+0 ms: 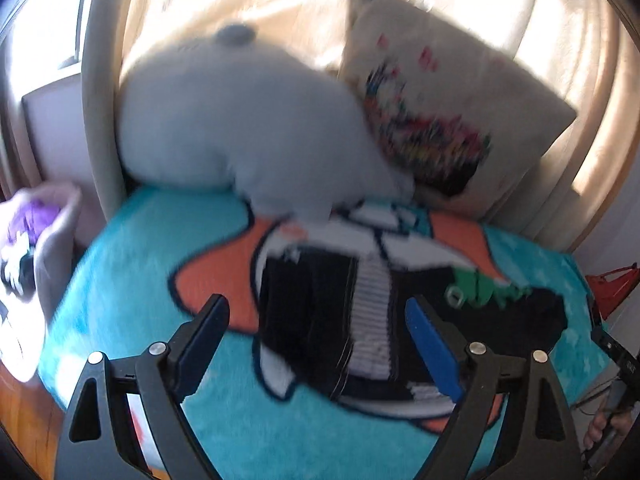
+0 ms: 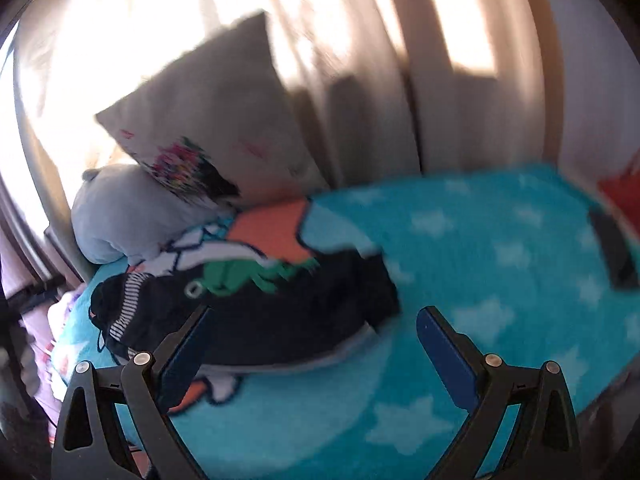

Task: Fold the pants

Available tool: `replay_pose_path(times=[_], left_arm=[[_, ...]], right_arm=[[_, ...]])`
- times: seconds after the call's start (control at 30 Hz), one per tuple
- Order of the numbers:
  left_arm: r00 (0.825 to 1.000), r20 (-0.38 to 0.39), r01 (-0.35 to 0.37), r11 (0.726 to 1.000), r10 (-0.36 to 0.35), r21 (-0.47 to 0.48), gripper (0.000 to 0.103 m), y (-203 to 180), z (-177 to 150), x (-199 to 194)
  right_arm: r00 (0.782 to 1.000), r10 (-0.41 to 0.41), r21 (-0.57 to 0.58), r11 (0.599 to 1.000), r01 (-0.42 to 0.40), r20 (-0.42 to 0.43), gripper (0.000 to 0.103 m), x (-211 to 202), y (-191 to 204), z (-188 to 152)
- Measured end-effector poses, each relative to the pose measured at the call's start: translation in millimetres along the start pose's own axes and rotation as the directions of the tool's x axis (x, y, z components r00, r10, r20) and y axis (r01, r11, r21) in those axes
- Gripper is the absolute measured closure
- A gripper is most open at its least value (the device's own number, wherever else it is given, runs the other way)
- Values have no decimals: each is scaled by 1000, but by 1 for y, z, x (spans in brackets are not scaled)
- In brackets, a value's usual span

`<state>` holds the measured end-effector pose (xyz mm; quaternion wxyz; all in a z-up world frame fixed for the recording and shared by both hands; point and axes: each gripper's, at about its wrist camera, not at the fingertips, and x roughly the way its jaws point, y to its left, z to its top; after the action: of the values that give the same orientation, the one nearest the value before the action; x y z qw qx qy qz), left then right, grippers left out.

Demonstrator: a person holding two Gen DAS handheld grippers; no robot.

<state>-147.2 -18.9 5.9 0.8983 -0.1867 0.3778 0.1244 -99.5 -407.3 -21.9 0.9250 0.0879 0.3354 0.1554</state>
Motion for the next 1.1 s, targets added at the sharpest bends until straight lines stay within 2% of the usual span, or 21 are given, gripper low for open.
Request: replay_pose_path(times=[0.07,0.13,0.3,0.33,0.37,0.4,0.43,0.47,0.53,0.7,0.87,0.97,1.1], left_arm=[[999,-35,8,999,-9,-33,14,7,-5,14],[998,-69,-3,998,-1,-57,14,13,-6,28],[987,-156,40,999,-44,-31,14,23,4,62],[984,-169,46,999,-49,-23,17,23,7,66],[982,-181,49,999,-50,-15,32,23,8,70],[978,-202,48,999,-46,4,48,22,9,73],[975,-222,21,999,-13,31,75,21,11,77],[974,-224,-5,999,15,47,75,20,12,78],[977,-214,6,999,4,47,76,23,12,76],[983,-178,33,999,-36,-24,76,35,21,52],[989,-139,39,998,-44,-41,77,37,28,39],[988,-134,71,995,-80,-66,77,35,28,33],[990,-105,89,995,-94,-45,77,27,38,28]], right_arm=[[999,21,47,999,-19,-48,21,14,-22,-3],[996,39,54,998,-35,-78,22,25,-35,-5],[994,23,71,997,-15,-108,23,54,-33,-7],[993,29,77,997,-20,-115,29,59,-33,-7],[992,32,77,997,-23,-121,41,62,-33,-7],[991,26,76,997,-16,-129,48,65,-32,-7],[990,22,77,997,-12,-138,61,68,-32,-8],[989,26,81,997,-14,-146,73,70,-34,-9],[987,47,100,994,-32,-153,82,73,-36,-8],[991,55,95,995,-43,-121,86,58,-37,-3],[994,63,74,996,-56,-88,86,43,-37,6],[994,64,98,994,-55,-91,86,42,-45,9],[994,73,109,992,-63,-86,86,38,-45,14]])
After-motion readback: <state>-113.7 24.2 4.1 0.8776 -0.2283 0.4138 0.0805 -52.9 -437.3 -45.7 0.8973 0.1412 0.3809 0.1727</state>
